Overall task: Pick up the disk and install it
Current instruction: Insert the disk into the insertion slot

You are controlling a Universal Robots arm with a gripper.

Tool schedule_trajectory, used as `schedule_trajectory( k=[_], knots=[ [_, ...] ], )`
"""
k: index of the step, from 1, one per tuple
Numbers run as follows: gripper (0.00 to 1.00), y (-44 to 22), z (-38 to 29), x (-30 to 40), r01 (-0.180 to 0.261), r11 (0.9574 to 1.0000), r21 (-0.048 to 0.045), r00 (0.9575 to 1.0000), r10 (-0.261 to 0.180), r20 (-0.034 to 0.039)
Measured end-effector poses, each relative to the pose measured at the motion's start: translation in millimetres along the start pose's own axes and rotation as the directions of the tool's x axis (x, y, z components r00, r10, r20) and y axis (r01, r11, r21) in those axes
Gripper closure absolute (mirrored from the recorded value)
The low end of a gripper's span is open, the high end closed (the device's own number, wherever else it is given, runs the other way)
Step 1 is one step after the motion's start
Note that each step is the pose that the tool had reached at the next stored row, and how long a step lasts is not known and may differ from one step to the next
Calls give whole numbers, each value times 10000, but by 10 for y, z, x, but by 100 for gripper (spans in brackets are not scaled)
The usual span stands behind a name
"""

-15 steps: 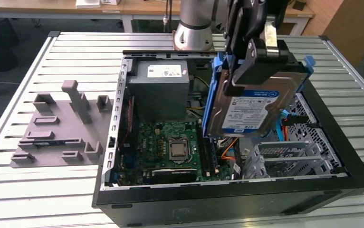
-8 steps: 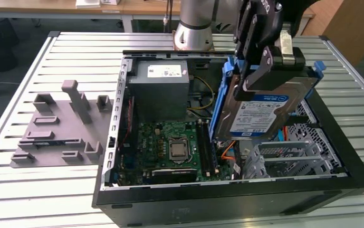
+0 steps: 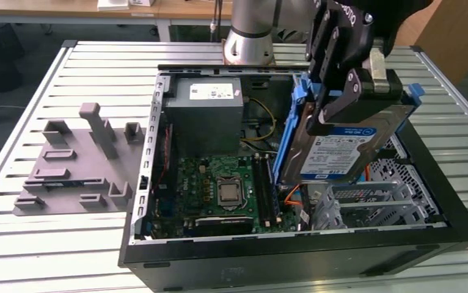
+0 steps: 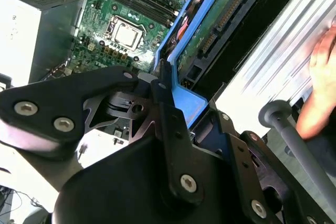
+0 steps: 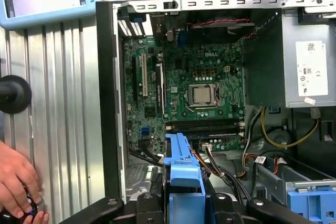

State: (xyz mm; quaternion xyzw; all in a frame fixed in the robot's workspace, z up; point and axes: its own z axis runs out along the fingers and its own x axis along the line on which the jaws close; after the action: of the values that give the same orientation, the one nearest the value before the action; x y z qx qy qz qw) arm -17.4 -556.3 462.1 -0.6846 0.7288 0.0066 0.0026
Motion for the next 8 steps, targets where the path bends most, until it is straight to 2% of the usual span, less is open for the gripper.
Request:
schedule_trajectory(
  k=[8],
  knots=[
    [64, -87, 29, 25, 63, 10000, -1, 10000, -63, 1]
  ],
)
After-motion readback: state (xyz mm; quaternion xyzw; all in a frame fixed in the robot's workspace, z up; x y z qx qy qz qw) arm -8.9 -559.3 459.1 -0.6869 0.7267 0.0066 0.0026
